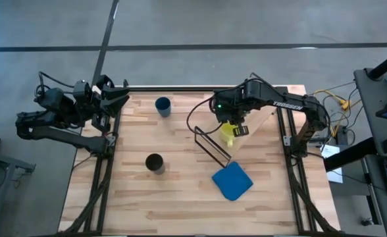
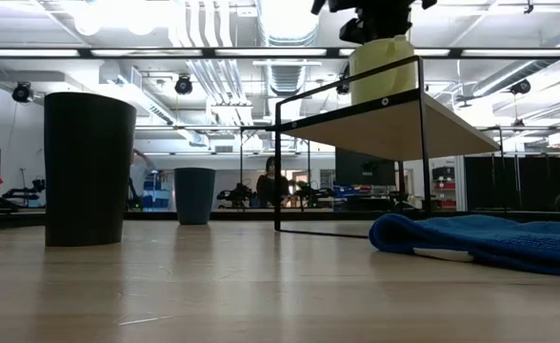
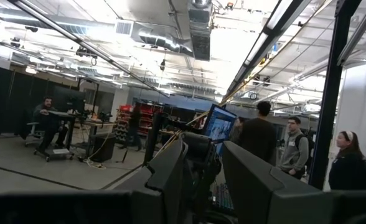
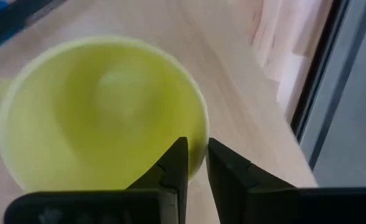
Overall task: Stack small to large cups/mugs on shelf
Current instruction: Put the yellow cup on the shelf, then put the blue cup on the shelf
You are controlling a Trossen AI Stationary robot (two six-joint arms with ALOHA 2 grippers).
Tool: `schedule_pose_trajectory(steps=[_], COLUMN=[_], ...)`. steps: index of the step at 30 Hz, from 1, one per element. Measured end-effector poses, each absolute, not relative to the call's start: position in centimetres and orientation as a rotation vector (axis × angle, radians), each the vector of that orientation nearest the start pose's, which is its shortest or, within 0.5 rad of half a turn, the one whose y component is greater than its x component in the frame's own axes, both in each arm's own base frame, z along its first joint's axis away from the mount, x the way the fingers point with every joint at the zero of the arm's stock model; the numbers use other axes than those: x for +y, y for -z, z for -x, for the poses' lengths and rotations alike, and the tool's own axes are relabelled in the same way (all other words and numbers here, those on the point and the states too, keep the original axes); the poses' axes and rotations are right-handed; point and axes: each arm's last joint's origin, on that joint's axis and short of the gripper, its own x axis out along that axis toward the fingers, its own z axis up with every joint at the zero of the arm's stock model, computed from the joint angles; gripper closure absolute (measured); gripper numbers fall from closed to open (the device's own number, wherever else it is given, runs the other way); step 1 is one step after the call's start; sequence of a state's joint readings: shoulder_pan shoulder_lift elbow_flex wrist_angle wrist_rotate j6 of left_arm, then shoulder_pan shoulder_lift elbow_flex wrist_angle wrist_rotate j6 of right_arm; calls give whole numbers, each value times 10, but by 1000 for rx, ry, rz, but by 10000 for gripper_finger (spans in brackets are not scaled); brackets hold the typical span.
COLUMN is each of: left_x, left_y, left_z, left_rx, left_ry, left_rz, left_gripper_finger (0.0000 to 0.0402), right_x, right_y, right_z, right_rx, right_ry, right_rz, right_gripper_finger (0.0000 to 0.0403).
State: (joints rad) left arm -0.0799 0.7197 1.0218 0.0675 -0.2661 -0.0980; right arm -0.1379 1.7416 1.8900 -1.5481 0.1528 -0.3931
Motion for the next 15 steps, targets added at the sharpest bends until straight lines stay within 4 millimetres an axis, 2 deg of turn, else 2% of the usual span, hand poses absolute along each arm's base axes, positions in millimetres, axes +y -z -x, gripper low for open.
schedule_pose_trajectory(steps=[7,15], left_x=[-3,-3], left_y=[-442,-441], left_z=[-127,-129], left_rx=[-373,-364], left_ry=[-166,-167], left_rz=[160,158], left_gripper_finger=[301,301], right_x=[-48,-47], right_y=[-370,-399], right_z=[-310,-307], right_rx=[1423,1315], right_ry=[-31,5], right_rz=[339,340], right_gripper_finger=[352,352])
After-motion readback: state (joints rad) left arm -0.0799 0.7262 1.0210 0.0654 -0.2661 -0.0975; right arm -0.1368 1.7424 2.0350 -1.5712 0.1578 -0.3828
